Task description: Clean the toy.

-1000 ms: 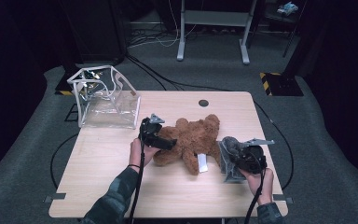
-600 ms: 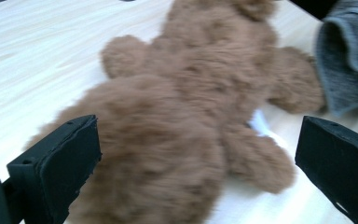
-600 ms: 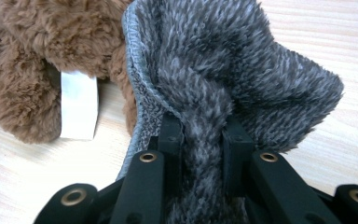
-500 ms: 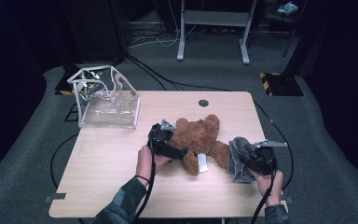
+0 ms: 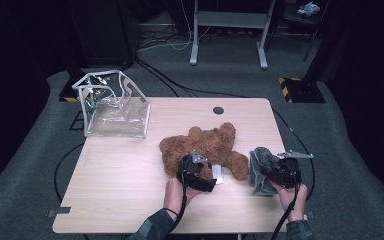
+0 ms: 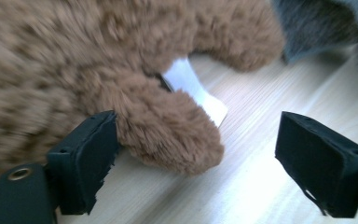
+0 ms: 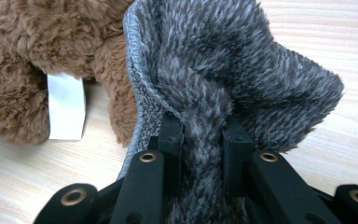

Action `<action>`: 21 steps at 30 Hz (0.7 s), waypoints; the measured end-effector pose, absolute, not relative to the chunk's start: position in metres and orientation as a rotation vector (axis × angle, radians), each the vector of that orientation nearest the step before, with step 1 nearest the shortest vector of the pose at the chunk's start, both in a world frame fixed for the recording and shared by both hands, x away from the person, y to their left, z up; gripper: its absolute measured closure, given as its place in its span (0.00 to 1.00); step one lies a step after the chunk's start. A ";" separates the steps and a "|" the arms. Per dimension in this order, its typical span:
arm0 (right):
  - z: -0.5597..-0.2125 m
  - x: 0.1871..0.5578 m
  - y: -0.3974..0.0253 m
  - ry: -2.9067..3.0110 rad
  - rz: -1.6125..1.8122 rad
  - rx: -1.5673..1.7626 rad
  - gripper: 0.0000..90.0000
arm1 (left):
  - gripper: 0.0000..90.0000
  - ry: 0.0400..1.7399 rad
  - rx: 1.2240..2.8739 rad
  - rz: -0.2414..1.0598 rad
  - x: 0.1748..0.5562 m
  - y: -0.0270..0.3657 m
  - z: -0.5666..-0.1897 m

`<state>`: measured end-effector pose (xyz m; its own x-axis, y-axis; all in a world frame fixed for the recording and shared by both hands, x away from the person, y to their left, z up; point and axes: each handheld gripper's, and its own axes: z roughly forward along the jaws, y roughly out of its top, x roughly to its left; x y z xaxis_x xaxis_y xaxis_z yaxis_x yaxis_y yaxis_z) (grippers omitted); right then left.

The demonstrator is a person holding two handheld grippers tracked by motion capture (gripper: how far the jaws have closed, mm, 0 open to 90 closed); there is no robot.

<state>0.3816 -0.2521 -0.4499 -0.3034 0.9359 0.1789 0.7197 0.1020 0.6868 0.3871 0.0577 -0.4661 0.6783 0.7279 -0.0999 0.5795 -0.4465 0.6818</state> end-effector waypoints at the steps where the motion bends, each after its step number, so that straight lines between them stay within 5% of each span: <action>1: -0.450 0.381 -0.253 2.081 1.010 1.646 0.82 | 0.16 1.017 2.176 0.262 0.388 0.056 -0.471; 9: -0.454 0.384 -0.256 2.073 1.017 1.672 0.82 | 0.29 1.124 2.146 0.315 0.397 0.049 -0.504; 21: -0.454 0.386 -0.262 2.056 1.023 1.689 0.82 | 0.78 1.062 2.117 0.443 0.402 0.051 -0.500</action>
<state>0.3862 -0.2618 -0.4541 -0.2707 0.9397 0.2092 0.7337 0.0607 0.6768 0.4025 0.0508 -0.5000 0.6024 0.7981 -0.0124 0.5523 -0.4055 0.7284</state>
